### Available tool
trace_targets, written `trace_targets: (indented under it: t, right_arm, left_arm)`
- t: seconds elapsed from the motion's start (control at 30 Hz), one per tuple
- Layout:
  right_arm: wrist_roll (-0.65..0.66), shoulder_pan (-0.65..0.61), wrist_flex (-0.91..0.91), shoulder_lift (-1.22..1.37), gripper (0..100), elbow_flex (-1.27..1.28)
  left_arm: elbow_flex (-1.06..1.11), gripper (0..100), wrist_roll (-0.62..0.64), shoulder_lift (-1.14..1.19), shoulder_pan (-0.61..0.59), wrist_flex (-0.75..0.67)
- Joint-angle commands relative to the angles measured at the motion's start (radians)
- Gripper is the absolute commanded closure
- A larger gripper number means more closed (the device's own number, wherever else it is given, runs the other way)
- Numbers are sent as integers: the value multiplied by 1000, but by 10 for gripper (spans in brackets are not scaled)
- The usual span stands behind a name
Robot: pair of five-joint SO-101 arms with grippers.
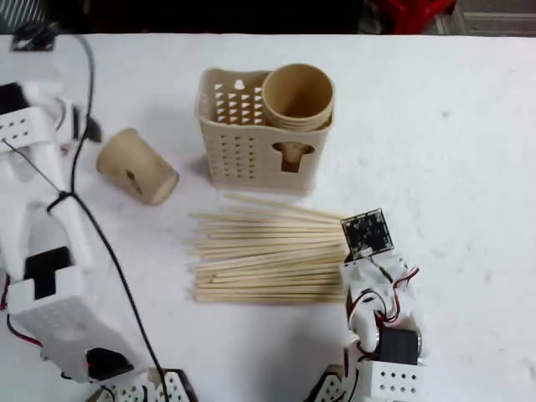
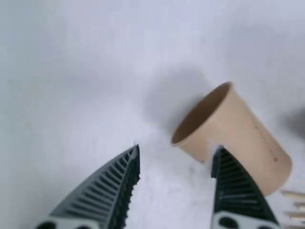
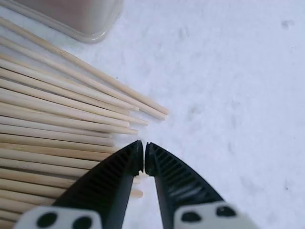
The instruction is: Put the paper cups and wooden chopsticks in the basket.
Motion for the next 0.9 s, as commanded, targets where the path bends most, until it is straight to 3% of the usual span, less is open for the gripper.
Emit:
trace_targets:
  t: [0.0, 0.2, 0.4, 0.77, 0.87]
  right_arm:
    - [6, 7, 7, -5, 978, 8]
    - [6, 7, 7, -5, 978, 8]
    - [6, 7, 7, -5, 978, 8]
    - [6, 7, 7, -5, 977, 8]
    - [6, 7, 7, -5, 977, 8]
  left_arm:
    - [-91, 748, 15, -41, 96, 18]
    - [-83, 707, 75, 27, 130, -81]
    - [-238, 702, 83, 225, 130, -78]
    - [-623, 702, 80, 516, 180, 299]
    - [-667, 703, 77, 544, 168, 324]
